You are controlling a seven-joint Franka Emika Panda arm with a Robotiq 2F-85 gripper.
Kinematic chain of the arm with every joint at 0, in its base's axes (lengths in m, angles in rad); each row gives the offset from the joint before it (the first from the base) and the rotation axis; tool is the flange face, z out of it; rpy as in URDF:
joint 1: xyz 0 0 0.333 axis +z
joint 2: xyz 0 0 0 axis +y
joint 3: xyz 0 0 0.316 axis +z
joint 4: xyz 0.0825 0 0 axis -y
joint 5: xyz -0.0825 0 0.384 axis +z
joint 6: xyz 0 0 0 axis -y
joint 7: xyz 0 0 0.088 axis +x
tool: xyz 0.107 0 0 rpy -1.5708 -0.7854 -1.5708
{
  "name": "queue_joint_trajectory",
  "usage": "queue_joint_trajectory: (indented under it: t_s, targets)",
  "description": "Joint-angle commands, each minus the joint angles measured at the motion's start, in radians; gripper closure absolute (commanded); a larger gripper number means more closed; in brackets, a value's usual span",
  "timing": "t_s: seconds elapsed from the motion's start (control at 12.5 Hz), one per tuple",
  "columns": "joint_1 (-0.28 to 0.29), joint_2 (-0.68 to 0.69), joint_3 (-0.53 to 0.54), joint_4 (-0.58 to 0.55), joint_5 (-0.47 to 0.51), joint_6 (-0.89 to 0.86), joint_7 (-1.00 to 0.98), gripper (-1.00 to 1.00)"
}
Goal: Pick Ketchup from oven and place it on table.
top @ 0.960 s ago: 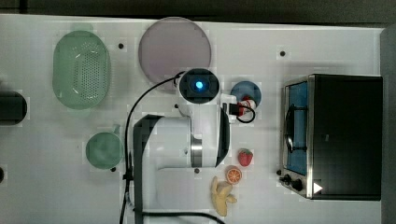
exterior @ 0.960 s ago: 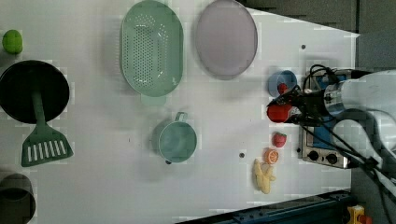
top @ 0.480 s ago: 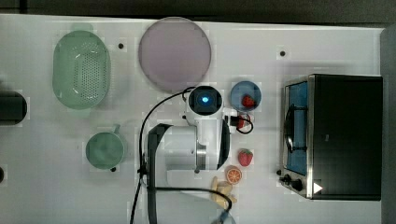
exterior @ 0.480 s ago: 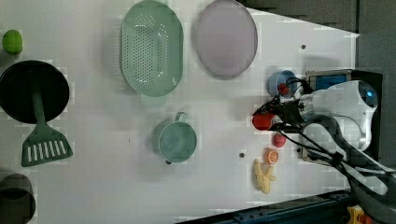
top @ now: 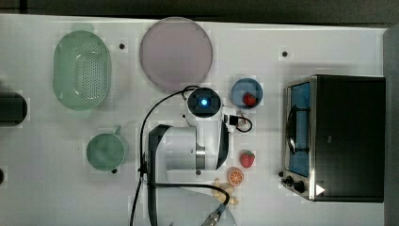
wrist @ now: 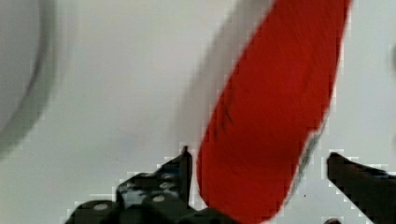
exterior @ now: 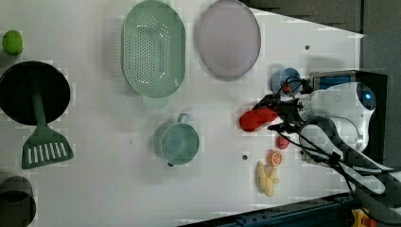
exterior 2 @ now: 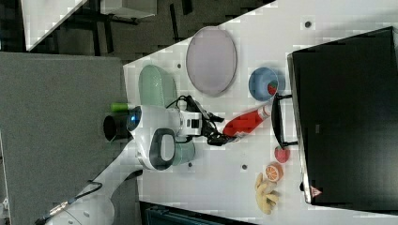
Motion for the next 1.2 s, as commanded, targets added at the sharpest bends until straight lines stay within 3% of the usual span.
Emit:
queue_joint_trajectory:
  t_s: [0.08,0.32,0.56,0.96,1.2]
  targets:
    - [-0.018,-0.056,-0.003,0.026,-0.004,0.006,0.059,-1.0]
    - [-0.018,-0.174,-0.003,0.09,-0.004,-0.071,0.08,-1.0]
    - [-0.019,-0.29,-0.004,0.229,-0.005,-0.235,0.08,-1.0]
    - [-0.02,-0.369,-0.005,0.492,-0.007,-0.715,0.079,-1.0]
    - [-0.021,-0.381,-0.008,0.613,-0.011,-0.876,0.079,-1.0]
